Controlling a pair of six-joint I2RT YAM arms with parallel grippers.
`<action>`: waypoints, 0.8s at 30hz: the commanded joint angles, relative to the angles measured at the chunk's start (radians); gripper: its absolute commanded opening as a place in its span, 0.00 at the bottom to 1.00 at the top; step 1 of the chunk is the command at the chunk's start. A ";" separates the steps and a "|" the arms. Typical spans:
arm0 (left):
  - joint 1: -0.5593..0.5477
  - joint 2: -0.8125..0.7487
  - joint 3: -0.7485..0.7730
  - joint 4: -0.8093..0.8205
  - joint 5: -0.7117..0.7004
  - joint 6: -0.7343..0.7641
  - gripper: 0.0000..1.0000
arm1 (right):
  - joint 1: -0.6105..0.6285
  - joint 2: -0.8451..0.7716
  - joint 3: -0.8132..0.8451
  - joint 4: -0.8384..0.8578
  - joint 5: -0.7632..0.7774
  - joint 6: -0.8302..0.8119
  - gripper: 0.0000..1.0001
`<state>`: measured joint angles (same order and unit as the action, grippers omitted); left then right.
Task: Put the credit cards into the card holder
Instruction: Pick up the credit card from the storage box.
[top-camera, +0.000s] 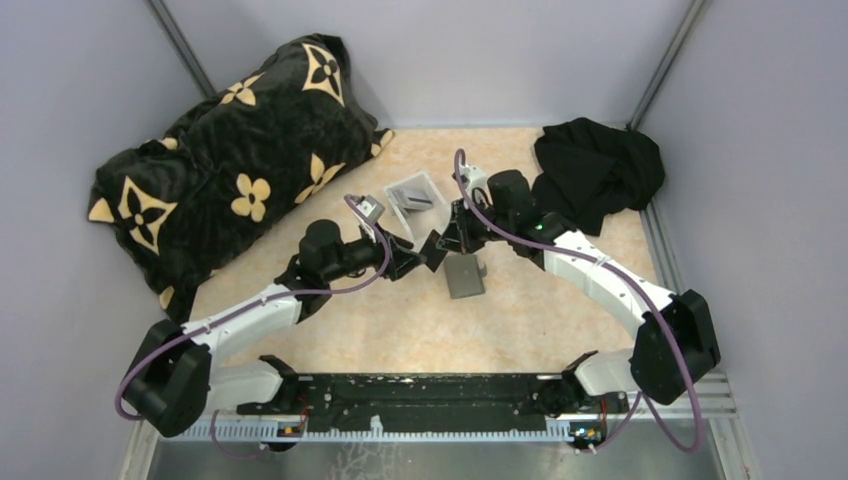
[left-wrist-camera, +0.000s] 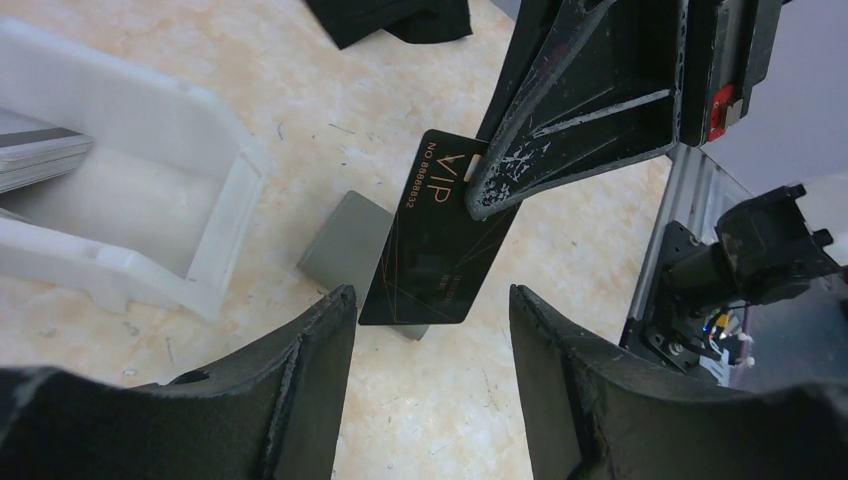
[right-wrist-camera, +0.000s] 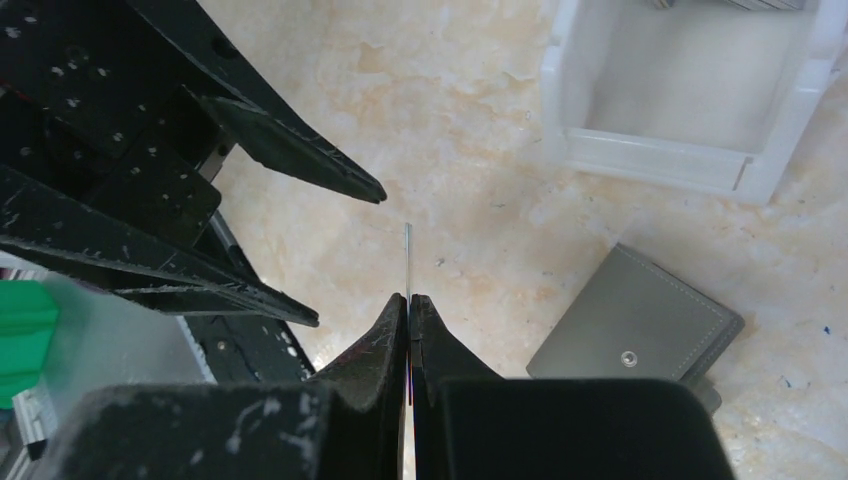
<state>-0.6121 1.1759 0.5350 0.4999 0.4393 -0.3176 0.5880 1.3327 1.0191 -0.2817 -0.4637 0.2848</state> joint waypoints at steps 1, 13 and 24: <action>0.023 0.034 0.047 0.025 0.123 -0.001 0.64 | -0.025 -0.020 0.000 0.072 -0.113 0.018 0.00; 0.106 0.164 0.097 0.087 0.285 -0.063 0.58 | -0.079 0.046 -0.043 0.151 -0.306 0.056 0.00; 0.115 0.265 0.144 0.091 0.430 -0.072 0.45 | -0.094 0.124 -0.047 0.261 -0.375 0.108 0.00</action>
<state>-0.5011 1.4292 0.6491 0.5602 0.7956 -0.3866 0.5137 1.4410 0.9680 -0.1154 -0.7876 0.3706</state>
